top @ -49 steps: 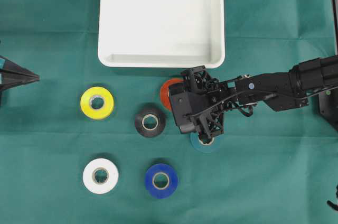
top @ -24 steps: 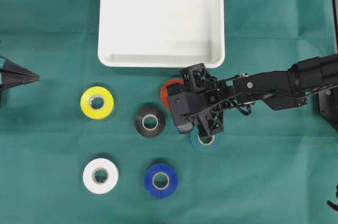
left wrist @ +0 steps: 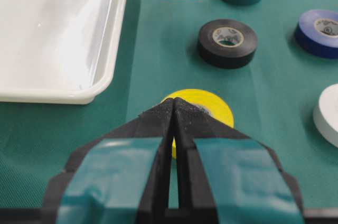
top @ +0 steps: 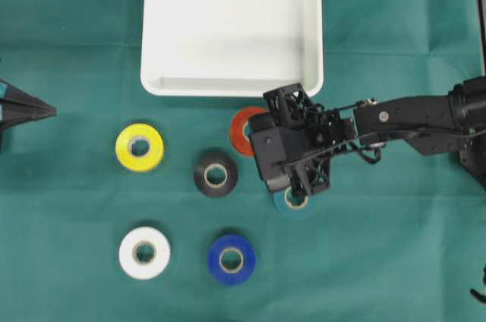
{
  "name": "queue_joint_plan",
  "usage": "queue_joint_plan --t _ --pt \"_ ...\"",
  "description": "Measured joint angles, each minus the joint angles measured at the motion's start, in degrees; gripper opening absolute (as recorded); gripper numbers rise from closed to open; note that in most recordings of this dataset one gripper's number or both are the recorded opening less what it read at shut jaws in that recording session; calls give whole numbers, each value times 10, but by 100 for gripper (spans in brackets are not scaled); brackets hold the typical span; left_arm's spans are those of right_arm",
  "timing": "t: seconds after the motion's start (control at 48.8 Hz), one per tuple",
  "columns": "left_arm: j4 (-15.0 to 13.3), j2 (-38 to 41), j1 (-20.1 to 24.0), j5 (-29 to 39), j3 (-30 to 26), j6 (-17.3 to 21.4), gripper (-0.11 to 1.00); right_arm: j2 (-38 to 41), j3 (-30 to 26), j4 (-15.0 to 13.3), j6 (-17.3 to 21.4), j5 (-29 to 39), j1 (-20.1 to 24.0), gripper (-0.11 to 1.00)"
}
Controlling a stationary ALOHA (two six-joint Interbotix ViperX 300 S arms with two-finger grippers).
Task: Put the tape into the white case with the right arm.
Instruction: 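Lower the right gripper and grasp the red tape roll, then lift the red tape and carry it into the white tray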
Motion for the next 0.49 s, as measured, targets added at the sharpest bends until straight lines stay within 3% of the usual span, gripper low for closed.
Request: queue_joint_plan --t 0.287,0.492 --pt "0 0 0 0 -1 0 0 0 0 -5 0 -5 0 2" --pt "0 0 0 0 0 0 0 0 0 -33 0 -18 -12 2"
